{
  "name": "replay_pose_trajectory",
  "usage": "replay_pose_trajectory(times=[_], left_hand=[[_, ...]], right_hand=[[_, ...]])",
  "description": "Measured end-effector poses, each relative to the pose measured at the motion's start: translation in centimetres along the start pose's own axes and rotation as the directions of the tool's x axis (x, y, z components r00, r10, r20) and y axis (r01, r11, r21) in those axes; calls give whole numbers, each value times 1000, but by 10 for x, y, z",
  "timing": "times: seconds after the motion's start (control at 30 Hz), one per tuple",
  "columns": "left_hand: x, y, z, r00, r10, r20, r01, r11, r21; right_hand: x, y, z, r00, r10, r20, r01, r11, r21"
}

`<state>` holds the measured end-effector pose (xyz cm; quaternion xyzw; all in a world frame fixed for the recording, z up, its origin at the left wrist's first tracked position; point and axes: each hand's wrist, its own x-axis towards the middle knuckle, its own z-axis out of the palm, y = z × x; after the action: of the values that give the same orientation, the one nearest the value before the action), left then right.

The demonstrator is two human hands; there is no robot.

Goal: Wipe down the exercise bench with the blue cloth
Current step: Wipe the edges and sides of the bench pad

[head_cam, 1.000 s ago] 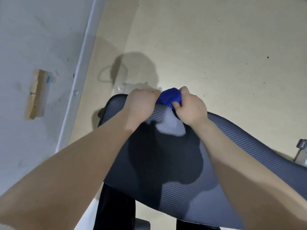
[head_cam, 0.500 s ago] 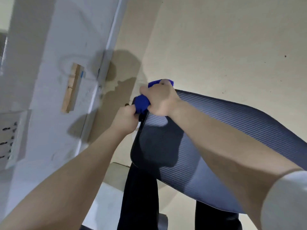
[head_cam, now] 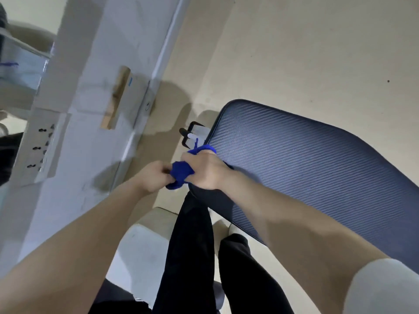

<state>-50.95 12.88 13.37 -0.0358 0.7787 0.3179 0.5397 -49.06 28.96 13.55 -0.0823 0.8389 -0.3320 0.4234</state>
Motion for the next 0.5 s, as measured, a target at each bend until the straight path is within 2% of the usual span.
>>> replay_pose_trajectory(times=[0.03, 0.07, 0.1, 0.13, 0.23, 0.3, 0.37, 0.4, 0.43, 0.5], left_hand=[[-5, 1, -2, 997, 11, -75, -28, 973, -229], [-9, 5, -5, 990, 9, -140, -69, 899, -432], [-13, 9, -1, 987, 11, -159, -103, 805, -585], [-19, 16, 5, 989, 27, -142, -119, 709, -695], [-33, 28, 39, 991, 94, -100, -134, 507, -852], [-42, 27, 64, 986, 142, -92, -146, 433, -890], [-55, 18, 89, 992, 95, -85, -120, 479, -870], [-62, 13, 99, 995, 17, -100, -95, 510, -855], [-67, 8, 108, 991, -52, -125, -77, 543, -836], [-73, 0, 120, 964, -176, -197, -61, 580, -812]], right_hand=[[-8, 1, -3, 996, 80, -50, -64, 963, 262], [-16, 2, -6, 981, 168, -96, -93, 844, 528], [-27, 3, -6, 963, 239, -127, -72, 679, 730], [-39, 2, -5, 947, 287, -143, -35, 538, 842], [-69, 4, 11, 932, 353, -83, -7, 247, 969], [-86, 8, 22, 951, 308, 23, -26, 6, 1000], [-106, 13, 36, 977, 191, 95, -55, -202, 978], [-115, 14, 44, 980, 142, 143, -102, -262, 960], [-121, 16, 54, 973, 128, 194, -151, -284, 947], [-124, 14, 75, 942, 191, 277, -223, -260, 939]])
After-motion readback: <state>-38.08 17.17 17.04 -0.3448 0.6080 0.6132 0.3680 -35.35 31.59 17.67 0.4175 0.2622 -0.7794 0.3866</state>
